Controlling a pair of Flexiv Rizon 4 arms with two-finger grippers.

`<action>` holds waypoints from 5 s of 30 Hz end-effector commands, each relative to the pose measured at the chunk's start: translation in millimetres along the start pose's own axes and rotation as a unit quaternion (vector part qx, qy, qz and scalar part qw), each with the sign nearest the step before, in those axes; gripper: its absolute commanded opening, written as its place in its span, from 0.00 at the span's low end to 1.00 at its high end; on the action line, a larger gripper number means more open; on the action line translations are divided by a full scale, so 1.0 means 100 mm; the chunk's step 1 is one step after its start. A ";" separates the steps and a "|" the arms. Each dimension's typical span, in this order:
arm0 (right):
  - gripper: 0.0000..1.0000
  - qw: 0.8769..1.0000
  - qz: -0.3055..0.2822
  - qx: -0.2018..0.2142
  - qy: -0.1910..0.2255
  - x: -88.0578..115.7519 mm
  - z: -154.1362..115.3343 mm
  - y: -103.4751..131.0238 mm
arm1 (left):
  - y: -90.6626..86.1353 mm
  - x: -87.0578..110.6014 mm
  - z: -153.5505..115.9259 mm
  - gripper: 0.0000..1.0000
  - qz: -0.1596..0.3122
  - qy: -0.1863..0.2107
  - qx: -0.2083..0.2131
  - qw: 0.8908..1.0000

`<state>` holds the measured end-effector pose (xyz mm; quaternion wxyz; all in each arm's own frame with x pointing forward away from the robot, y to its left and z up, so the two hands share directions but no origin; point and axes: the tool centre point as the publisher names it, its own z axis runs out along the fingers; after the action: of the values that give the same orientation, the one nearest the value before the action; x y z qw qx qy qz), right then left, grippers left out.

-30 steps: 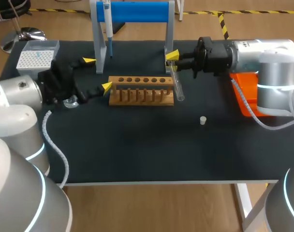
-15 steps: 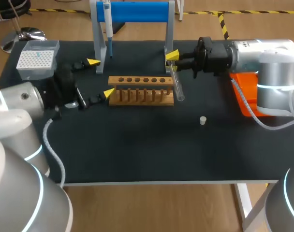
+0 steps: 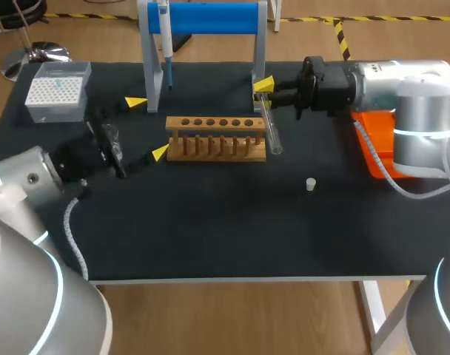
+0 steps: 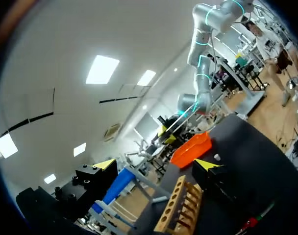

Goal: Invert the test tube, pick up the pipette, mount the tip to pipette, aspirate from beaker and dispense into the tube, eject the tip, return the pipette, and cap with the stopper.

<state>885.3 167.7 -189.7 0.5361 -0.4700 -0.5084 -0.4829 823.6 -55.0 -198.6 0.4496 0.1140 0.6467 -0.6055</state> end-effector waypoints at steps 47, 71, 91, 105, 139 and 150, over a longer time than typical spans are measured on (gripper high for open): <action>0.00 1.000 0.000 -0.001 -0.002 0.01 0.00 -0.01 | -0.81 0.70 1.26 1.00 0.415 0.152 0.067 0.894; 0.00 1.000 0.000 -0.001 -0.002 0.01 0.00 -0.01 | -1.02 1.06 1.73 1.00 0.397 0.158 0.082 0.900; 0.00 1.000 0.000 -0.001 -0.002 0.01 0.00 -0.01 | -1.06 1.10 1.95 1.00 0.392 0.165 0.123 0.897; 0.00 1.000 0.000 -0.001 -0.002 0.01 0.00 -0.01 | -0.93 1.02 1.99 1.00 0.396 0.170 0.112 0.896; 0.00 1.000 0.000 -0.001 -0.002 0.01 0.00 -0.01 | -0.92 1.03 1.98 0.40 0.371 0.146 0.093 0.912; 0.00 1.000 0.000 -0.001 -0.002 0.01 0.00 -0.01 | -0.90 1.02 1.95 0.42 0.367 0.141 0.089 0.915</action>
<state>885.1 167.6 -189.3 0.5357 -0.4703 -0.5088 -0.4827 790.5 -288.7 -183.3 0.5289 0.4697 0.5599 -0.4313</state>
